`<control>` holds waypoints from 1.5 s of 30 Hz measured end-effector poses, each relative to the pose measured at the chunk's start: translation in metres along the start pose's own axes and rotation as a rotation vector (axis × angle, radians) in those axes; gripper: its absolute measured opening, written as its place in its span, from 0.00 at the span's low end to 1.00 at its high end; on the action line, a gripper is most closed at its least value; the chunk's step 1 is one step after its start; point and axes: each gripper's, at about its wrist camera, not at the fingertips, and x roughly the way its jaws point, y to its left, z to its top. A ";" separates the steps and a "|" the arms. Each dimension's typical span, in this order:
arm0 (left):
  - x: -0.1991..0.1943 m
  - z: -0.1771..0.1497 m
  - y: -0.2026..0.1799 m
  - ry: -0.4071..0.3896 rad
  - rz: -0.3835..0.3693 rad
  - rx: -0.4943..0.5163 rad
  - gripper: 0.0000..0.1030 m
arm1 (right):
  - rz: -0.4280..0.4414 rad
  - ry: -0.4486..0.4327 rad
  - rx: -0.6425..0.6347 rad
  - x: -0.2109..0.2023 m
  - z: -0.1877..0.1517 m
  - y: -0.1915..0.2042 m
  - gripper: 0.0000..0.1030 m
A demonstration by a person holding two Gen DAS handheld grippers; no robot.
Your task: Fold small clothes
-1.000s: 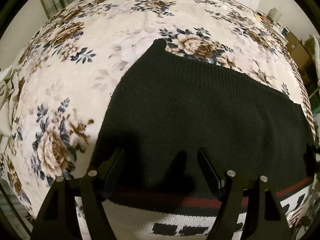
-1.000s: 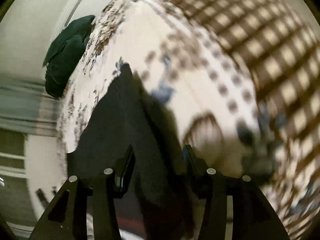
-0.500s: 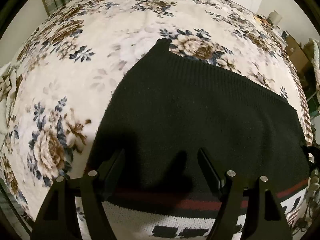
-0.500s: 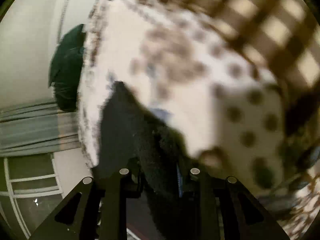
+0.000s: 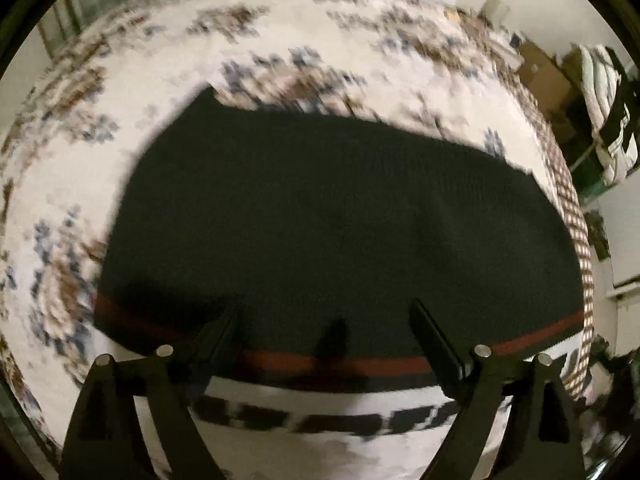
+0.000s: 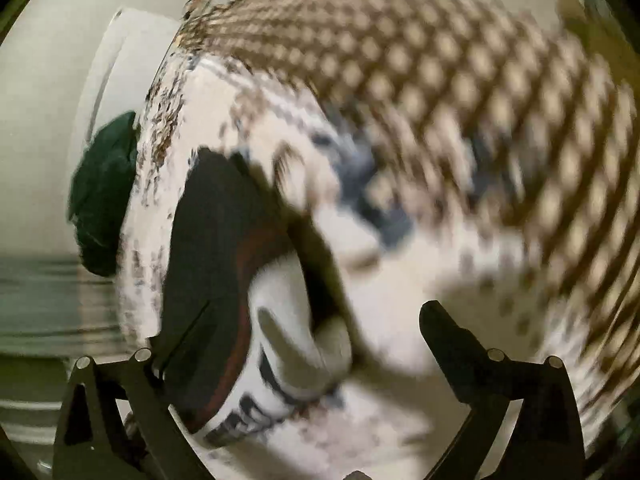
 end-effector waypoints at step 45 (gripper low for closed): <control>-0.045 -0.112 0.280 -0.048 0.163 -0.567 1.00 | -0.245 -0.227 -1.264 0.199 -0.393 0.363 0.36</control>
